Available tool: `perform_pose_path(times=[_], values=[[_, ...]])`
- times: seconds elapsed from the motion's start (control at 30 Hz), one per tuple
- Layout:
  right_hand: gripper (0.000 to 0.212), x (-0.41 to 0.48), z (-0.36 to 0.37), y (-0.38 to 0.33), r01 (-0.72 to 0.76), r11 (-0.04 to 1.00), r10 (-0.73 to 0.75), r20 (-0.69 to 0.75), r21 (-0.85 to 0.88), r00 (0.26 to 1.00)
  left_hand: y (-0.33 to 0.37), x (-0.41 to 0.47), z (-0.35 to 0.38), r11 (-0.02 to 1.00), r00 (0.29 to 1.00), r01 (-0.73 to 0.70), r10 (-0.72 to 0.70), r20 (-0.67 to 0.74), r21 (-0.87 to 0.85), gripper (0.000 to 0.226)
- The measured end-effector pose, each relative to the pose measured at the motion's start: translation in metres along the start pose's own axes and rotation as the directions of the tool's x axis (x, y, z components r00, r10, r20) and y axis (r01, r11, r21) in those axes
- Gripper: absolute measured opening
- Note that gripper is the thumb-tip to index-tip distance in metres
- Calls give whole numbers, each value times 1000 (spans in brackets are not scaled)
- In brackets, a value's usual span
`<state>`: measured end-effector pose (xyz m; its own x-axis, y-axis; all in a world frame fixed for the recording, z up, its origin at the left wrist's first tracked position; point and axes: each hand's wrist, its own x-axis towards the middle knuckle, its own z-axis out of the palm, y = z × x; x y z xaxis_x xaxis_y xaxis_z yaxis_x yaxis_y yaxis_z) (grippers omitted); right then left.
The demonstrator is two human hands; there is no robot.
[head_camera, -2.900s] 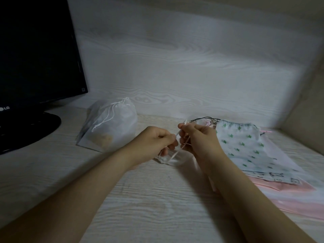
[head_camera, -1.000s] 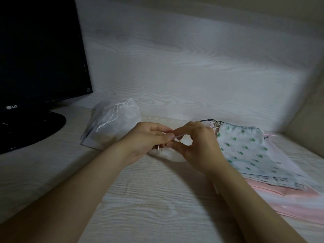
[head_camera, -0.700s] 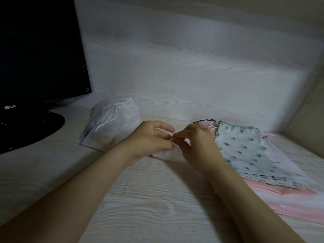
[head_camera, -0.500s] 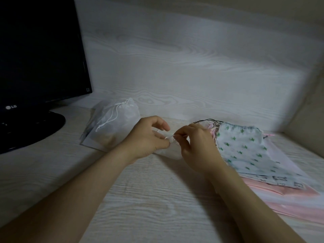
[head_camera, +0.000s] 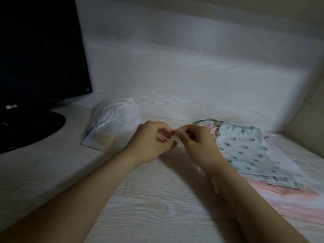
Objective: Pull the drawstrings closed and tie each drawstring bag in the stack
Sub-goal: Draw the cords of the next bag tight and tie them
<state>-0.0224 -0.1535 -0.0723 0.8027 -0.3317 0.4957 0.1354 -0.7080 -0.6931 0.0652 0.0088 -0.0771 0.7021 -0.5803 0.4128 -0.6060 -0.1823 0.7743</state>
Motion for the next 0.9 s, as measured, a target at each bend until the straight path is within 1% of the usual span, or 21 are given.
perform_pose_path(times=[0.07, 0.17, 0.27, 0.33, 0.4, 0.47, 0.5, 0.57, 0.6, 0.7, 0.83, 0.87, 0.9], values=[[18, 1, 1, 1, -24, 999, 24, 11, 49, 1000, 4, -2, -1, 1000, 1000, -3, 3, -19, -24, 18], [19, 1, 1, 0, -29, 996, 26, 26, 89, 999, 5, -2, -1, 997, 998, -29, 25, -60, -64, 7], [17, 0, 1, 0, -21, 994, 20, 9, 111, 1000, 5, -1, -2, 997, 999, -24, 20, -49, -69, 5], [16, 0, 1, 1, -20, 995, 21, 0, 95, 1000, 6, 2, -3, 995, 997, 39, -44, -56, -87, 9], [16, 0, 2, 1, -11, 997, 12, -10, 72, 1000, 10, 6, -5, 961, 984, 163, -175, -33, -224, 15], [18, -1, 1, -1, 2, 997, 0, -23, 73, 1000, 14, 10, -9, 873, 954, 284, -299, 23, -396, 22], [18, -1, 0, -2, 9, 997, -7, -26, 77, 1000, 16, 11, -10, 826, 942, 318, -332, 55, -466, 25], [17, -2, 0, -2, 14, 997, -12, -30, 71, 999, 19, 9, -13, 775, 928, 357, -356, 106, -522, 35], [17, -2, 0, -3, 13, 998, -11, -32, 64, 999, 19, 8, -14, 774, 925, 366, -363, 111, -516, 39], [17, -1, 0, -3, 2, 998, 0, -37, 57, 999, 18, 7, -16, 825, 921, 381, -380, 90, -417, 41], [17, -4, -3, -7, -2, 998, 4, -39, 57, 999, 20, 2, -17, 860, 895, 433, -374, 244, -270, 67], [17, -4, -3, -9, -2, 998, 5, -37, 65, 999, 21, 1, -16, 875, 892, 427, -366, 266, -228, 69], [20, -5, -2, -9, -1, 998, 4, -31, 68, 1000, 21, 0, -15, 893, 900, 401, -343, 269, -205, 67]])
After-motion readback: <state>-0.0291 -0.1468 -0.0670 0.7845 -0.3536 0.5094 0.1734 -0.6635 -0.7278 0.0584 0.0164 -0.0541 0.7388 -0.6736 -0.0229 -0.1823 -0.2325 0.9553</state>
